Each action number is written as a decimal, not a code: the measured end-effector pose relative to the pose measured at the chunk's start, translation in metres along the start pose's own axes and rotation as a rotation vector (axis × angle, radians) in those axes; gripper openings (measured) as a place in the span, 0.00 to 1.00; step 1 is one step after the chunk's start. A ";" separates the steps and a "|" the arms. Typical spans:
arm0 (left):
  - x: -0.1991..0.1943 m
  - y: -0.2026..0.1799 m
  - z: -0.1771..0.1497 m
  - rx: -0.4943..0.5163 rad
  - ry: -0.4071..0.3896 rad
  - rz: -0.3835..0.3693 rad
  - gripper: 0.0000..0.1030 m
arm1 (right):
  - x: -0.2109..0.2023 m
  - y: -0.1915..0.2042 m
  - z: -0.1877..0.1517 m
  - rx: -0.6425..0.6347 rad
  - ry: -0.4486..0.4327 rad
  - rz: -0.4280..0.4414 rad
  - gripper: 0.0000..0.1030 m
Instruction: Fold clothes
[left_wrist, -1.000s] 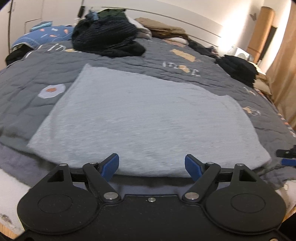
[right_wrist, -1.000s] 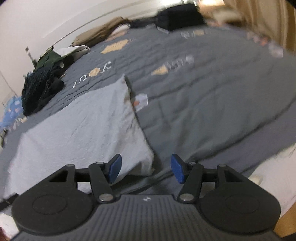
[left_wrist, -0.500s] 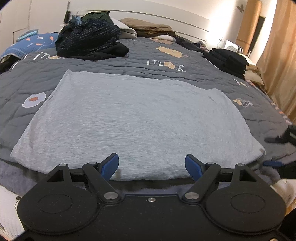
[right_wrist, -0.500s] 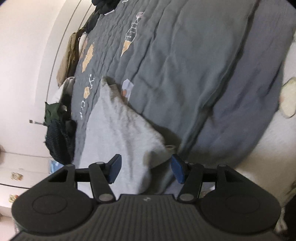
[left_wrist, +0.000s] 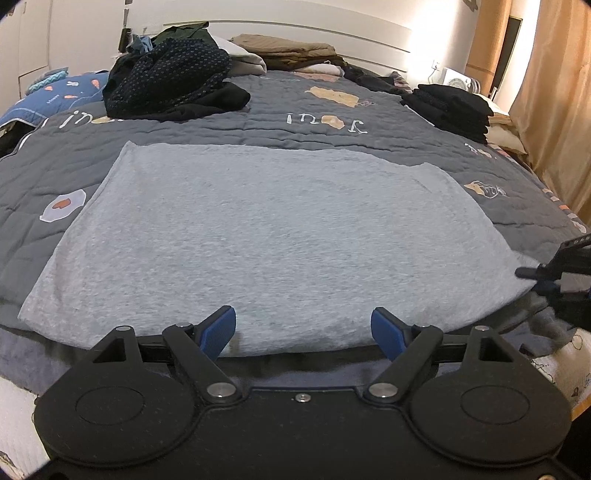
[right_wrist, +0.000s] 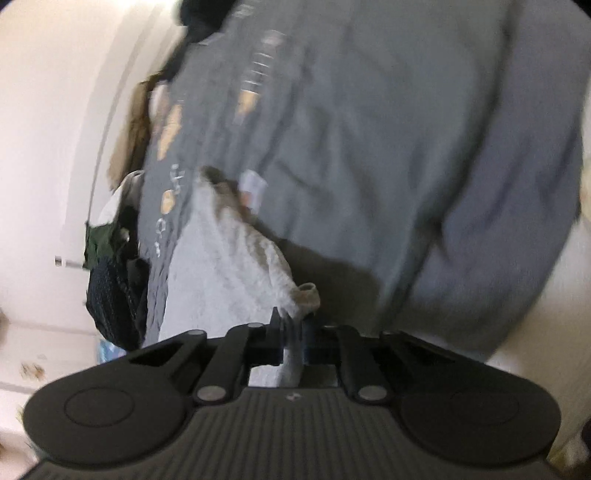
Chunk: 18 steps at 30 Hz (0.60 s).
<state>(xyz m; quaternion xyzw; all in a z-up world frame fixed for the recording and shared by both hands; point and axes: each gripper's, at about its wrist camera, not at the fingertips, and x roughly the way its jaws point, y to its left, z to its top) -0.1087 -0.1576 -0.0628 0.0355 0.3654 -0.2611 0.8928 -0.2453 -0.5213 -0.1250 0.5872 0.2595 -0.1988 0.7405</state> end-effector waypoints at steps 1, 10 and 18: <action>0.000 0.000 0.000 0.001 -0.001 0.000 0.77 | -0.004 0.010 -0.003 -0.101 -0.028 -0.024 0.07; -0.002 0.006 0.002 -0.014 -0.008 0.000 0.78 | -0.004 0.045 -0.039 -0.689 -0.099 -0.276 0.09; -0.003 0.006 0.004 -0.016 -0.014 -0.014 0.78 | -0.030 -0.001 0.009 -0.321 -0.161 -0.310 0.10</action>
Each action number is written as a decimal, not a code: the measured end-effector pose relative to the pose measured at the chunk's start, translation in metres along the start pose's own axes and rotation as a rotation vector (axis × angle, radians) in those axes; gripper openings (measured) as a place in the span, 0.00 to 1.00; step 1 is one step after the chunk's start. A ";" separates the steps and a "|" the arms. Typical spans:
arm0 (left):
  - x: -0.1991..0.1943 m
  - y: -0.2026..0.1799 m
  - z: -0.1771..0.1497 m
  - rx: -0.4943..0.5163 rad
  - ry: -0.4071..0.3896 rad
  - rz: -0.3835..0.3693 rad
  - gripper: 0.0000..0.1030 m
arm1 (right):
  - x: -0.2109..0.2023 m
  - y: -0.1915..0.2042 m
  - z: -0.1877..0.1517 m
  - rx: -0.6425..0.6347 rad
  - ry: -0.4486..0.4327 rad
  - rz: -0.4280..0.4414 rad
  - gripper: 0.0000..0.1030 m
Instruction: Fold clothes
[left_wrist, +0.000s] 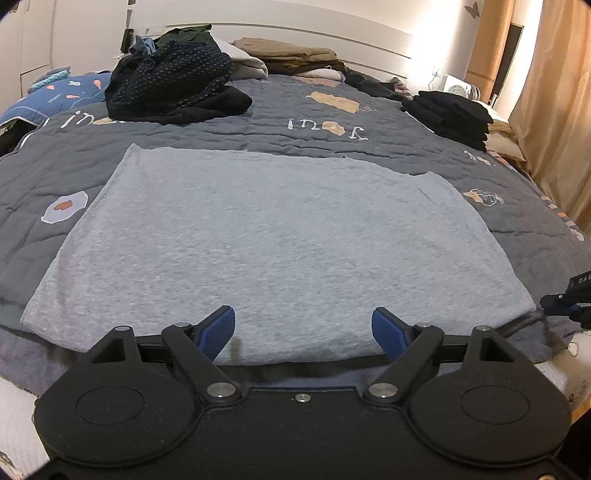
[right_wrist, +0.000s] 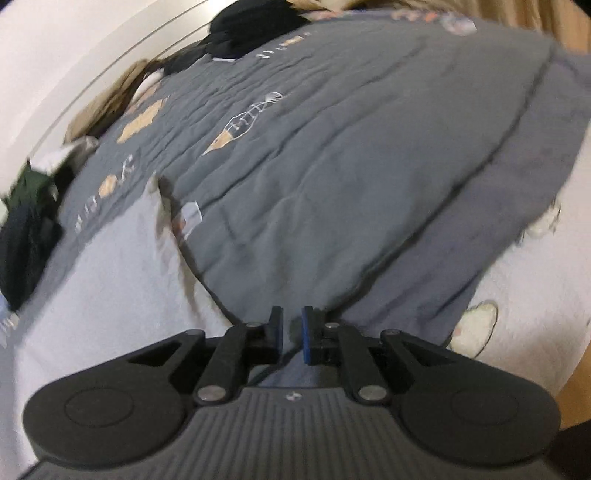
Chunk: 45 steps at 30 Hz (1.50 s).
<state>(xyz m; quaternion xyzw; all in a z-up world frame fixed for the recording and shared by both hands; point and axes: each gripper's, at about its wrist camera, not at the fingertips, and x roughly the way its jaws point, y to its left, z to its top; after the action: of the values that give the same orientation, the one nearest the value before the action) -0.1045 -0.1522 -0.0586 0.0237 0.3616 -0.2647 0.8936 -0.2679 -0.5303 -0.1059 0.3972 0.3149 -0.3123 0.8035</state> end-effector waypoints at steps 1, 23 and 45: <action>0.000 -0.001 0.000 0.001 -0.002 -0.003 0.78 | -0.002 -0.001 0.000 0.016 -0.002 0.018 0.10; -0.008 0.035 -0.002 -0.102 -0.006 0.068 0.79 | -0.007 0.050 -0.020 -0.107 0.036 0.086 0.37; -0.048 0.152 -0.016 -0.494 -0.050 0.221 0.79 | -0.031 0.183 -0.095 -0.558 0.104 0.408 0.50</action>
<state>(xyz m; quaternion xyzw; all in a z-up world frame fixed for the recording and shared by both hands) -0.0689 0.0044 -0.0614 -0.1624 0.3884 -0.0699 0.9044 -0.1741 -0.3533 -0.0478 0.2322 0.3427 -0.0265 0.9099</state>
